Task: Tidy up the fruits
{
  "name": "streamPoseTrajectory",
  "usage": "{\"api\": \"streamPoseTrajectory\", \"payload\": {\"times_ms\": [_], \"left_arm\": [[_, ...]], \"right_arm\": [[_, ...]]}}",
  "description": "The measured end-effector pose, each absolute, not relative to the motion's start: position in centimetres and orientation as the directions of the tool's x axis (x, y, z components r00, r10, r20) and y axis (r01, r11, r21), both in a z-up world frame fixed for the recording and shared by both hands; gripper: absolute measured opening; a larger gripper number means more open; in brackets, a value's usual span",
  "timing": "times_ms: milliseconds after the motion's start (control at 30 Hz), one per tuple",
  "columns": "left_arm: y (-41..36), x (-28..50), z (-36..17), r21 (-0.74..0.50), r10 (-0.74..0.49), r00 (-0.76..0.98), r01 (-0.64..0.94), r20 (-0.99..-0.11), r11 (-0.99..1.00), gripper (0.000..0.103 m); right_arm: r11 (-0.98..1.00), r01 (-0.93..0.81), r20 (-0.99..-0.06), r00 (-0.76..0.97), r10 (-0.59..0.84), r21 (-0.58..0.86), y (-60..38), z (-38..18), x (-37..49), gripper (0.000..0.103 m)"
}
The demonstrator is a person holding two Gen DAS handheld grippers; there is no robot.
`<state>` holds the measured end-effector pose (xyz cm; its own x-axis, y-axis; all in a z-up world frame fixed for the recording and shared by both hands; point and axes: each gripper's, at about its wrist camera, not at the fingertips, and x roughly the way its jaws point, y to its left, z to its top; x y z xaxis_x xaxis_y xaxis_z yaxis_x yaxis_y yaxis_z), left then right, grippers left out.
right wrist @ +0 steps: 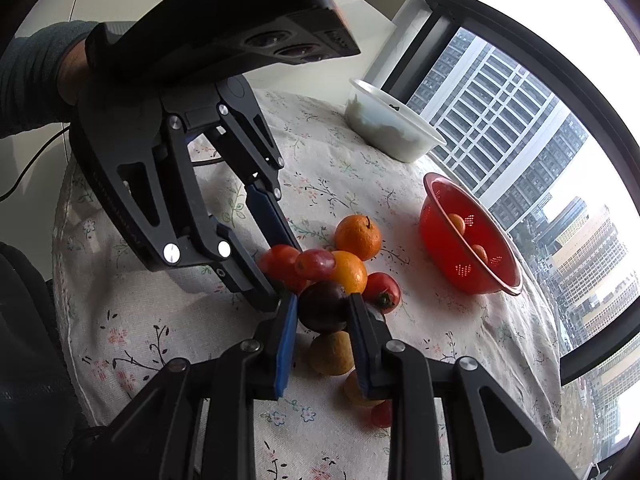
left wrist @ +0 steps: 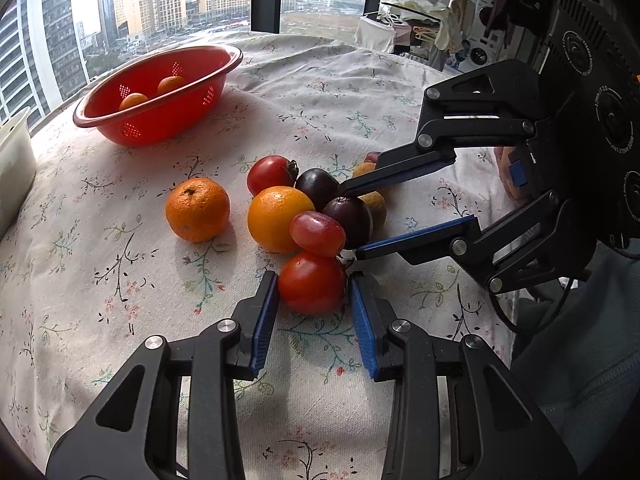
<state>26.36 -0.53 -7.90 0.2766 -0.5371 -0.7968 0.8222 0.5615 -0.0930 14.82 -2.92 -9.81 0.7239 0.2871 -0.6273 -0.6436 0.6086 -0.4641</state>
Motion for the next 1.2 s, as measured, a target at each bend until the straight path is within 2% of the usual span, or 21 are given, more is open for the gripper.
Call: {"api": "streamPoseTrajectory", "payload": {"times_ms": [1200], "left_arm": [[0.7, 25.9, -7.6, -0.075, -0.524, 0.33, 0.789, -0.785, 0.61, 0.031]], "right_arm": [[0.618, -0.633, -0.61, 0.736, 0.293, -0.466, -3.3, -9.5, 13.8, 0.027]]}}
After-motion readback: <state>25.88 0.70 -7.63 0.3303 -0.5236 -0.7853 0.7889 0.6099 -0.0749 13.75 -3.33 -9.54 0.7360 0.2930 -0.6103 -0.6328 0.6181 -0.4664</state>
